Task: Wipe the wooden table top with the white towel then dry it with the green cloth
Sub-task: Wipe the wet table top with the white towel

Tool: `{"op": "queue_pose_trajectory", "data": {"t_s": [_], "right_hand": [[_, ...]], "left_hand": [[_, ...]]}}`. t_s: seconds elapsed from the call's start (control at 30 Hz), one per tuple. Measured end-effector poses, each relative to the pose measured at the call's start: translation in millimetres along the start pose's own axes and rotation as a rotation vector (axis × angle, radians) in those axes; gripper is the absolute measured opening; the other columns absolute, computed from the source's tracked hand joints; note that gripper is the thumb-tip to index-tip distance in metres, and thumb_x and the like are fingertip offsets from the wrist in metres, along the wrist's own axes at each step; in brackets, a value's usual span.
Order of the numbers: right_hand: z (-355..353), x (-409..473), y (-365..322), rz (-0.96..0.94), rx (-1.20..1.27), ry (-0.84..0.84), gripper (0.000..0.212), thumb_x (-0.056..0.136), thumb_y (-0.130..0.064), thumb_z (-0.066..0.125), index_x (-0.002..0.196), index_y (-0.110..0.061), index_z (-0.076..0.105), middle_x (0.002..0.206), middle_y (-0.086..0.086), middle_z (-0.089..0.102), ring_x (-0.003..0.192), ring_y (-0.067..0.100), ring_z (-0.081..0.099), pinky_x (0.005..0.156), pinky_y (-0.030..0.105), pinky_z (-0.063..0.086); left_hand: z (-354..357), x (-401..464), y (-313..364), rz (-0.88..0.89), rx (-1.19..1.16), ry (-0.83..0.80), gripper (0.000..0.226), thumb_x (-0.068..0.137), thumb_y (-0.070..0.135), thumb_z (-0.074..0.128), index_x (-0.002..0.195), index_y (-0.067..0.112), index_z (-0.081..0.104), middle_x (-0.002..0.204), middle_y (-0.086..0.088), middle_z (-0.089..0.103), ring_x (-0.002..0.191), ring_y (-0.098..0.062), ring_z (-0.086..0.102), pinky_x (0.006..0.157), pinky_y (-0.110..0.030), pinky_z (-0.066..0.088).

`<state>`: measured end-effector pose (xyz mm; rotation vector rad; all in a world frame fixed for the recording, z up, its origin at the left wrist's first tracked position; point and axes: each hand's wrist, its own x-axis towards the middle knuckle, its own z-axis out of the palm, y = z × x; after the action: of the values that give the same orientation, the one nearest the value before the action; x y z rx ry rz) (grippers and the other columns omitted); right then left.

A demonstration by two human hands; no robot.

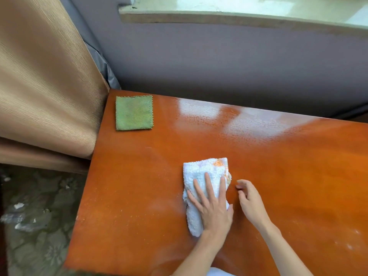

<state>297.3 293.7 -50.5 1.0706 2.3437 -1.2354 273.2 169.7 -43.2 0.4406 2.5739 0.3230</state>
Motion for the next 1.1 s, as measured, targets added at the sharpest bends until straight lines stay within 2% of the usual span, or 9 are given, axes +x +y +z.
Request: {"op": "queue_pose_trajectory", "data": {"t_s": [0.1,0.3,0.4,0.57,0.63,0.77,0.83,0.97,1.1], "right_hand": [[10,1,0,-0.068,-0.159,-0.004,0.038,0.094,-0.005,0.05,0.131,-0.017,0.051,0.121,-0.002,0.048,0.113,0.019,0.05,0.1,0.034,0.044],[38,8,-19,-0.191,-0.317,-0.043,0.044,0.089,-0.014,0.061,0.13,-0.024,0.049,0.129,-0.001,0.035,0.12,0.019,0.037,0.097,0.027,0.038],[48,10,-25,-0.181,-0.278,-0.041,0.04,0.09,-0.015,0.062,0.127,-0.026,0.049,0.131,0.0,0.035,0.122,0.02,0.037,0.096,0.028,0.039],[52,10,-22,-0.176,-0.19,-0.014,0.036,0.091,-0.015,0.06,0.124,-0.027,0.05,0.125,-0.006,0.033,0.118,0.017,0.036,0.093,0.027,0.035],[52,9,-20,-0.193,-0.176,-0.003,0.035,0.092,-0.015,0.059,0.123,-0.028,0.051,0.124,-0.006,0.033,0.118,0.015,0.036,0.094,0.027,0.034],[55,10,-14,-0.21,-0.128,0.029,0.032,0.093,-0.015,0.058,0.121,-0.028,0.054,0.124,-0.004,0.038,0.117,0.013,0.038,0.096,0.029,0.036],[55,14,-14,-0.18,-0.035,0.051,0.029,0.093,-0.012,0.057,0.116,-0.029,0.058,0.119,-0.008,0.042,0.112,0.012,0.042,0.095,0.028,0.039],[57,19,-16,-0.134,0.102,0.116,0.027,0.093,-0.007,0.057,0.104,-0.03,0.064,0.107,-0.02,0.048,0.103,0.006,0.049,0.085,0.014,0.038],[58,19,-15,-0.132,0.176,0.157,0.026,0.094,-0.008,0.058,0.106,-0.03,0.066,0.107,-0.02,0.053,0.096,0.004,0.053,0.078,0.011,0.04]], "left_hand": [[2,5,-13,0.048,0.001,0.025,0.093,0.063,0.054,0.08,0.147,0.043,0.041,0.158,-0.009,0.036,0.139,-0.048,0.037,0.103,-0.07,0.035],[-25,19,-82,0.091,-0.014,0.196,0.083,0.06,0.042,0.077,0.14,0.041,0.052,0.154,-0.007,0.043,0.138,-0.046,0.04,0.105,-0.065,0.036],[-52,30,-147,0.011,0.041,0.257,0.085,0.06,0.044,0.076,0.141,0.039,0.051,0.155,-0.008,0.04,0.138,-0.048,0.037,0.103,-0.067,0.033],[-98,51,-243,-0.218,0.062,0.297,0.088,0.06,0.045,0.081,0.141,0.043,0.047,0.16,0.0,0.026,0.142,-0.042,0.023,0.096,-0.057,0.038],[-106,60,-261,-0.257,0.021,0.308,0.09,0.06,0.044,0.083,0.141,0.044,0.043,0.16,0.002,0.021,0.143,-0.04,0.017,0.097,-0.06,0.037],[-102,71,-247,-0.332,-0.041,0.358,0.075,0.065,0.053,0.084,0.132,0.039,0.054,0.154,0.0,0.031,0.137,-0.043,0.025,0.098,-0.064,0.032],[-95,72,-230,-0.315,-0.033,0.38,0.063,0.07,0.044,0.084,0.128,0.036,0.061,0.15,0.0,0.04,0.133,-0.044,0.032,0.097,-0.064,0.035],[-74,61,-180,-0.106,0.067,0.375,0.058,0.067,0.033,0.083,0.122,0.036,0.067,0.143,-0.003,0.054,0.125,-0.049,0.046,0.088,-0.06,0.041],[-46,44,-110,0.103,0.124,0.275,0.066,0.062,0.038,0.083,0.125,0.041,0.064,0.145,-0.002,0.054,0.128,-0.05,0.048,0.089,-0.067,0.044]]}}
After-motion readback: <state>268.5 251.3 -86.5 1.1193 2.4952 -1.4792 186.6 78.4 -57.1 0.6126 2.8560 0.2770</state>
